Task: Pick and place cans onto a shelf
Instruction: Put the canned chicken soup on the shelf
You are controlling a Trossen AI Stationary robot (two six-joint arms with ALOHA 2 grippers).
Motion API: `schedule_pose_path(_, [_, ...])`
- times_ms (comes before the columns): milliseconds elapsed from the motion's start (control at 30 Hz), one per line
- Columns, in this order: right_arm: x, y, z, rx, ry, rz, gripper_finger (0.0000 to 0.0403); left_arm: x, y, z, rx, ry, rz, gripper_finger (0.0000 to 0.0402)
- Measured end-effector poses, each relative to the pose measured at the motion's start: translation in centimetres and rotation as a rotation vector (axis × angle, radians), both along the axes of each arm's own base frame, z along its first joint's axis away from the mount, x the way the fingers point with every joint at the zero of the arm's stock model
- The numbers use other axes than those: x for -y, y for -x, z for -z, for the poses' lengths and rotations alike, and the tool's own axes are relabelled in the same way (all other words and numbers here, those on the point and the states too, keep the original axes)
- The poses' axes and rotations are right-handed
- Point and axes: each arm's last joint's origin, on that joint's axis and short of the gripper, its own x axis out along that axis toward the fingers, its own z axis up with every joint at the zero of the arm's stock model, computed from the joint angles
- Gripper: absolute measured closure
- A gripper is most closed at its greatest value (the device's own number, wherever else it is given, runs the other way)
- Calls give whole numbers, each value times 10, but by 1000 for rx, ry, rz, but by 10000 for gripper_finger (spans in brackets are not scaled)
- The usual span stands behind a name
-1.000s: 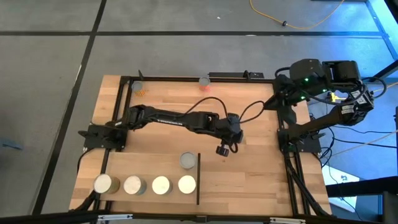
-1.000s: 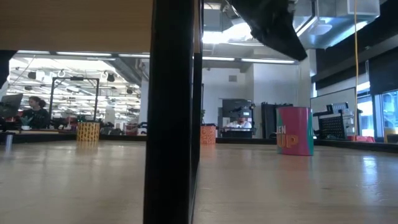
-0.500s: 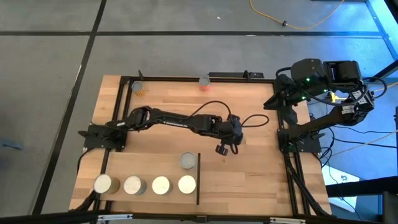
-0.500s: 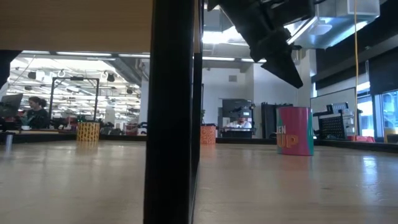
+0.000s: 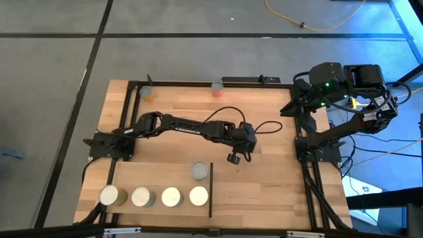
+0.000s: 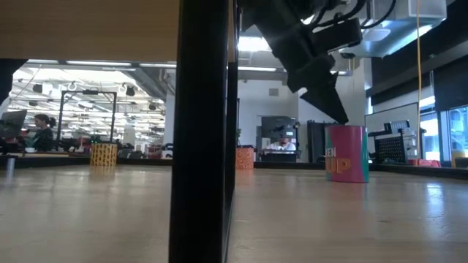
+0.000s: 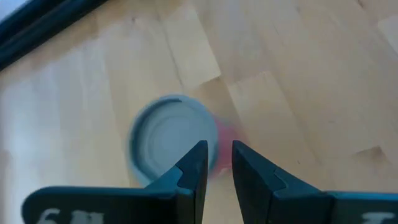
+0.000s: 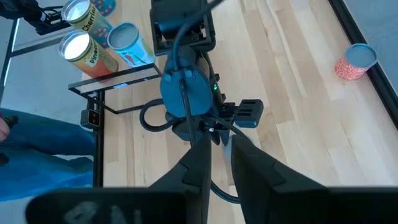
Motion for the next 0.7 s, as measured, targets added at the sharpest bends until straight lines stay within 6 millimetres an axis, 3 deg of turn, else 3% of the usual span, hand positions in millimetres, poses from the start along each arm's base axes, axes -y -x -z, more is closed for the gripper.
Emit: schedule_pose_path(700, [0, 0, 0, 0, 0, 0, 338, 0, -4, 0, 62, 54, 2, 335])
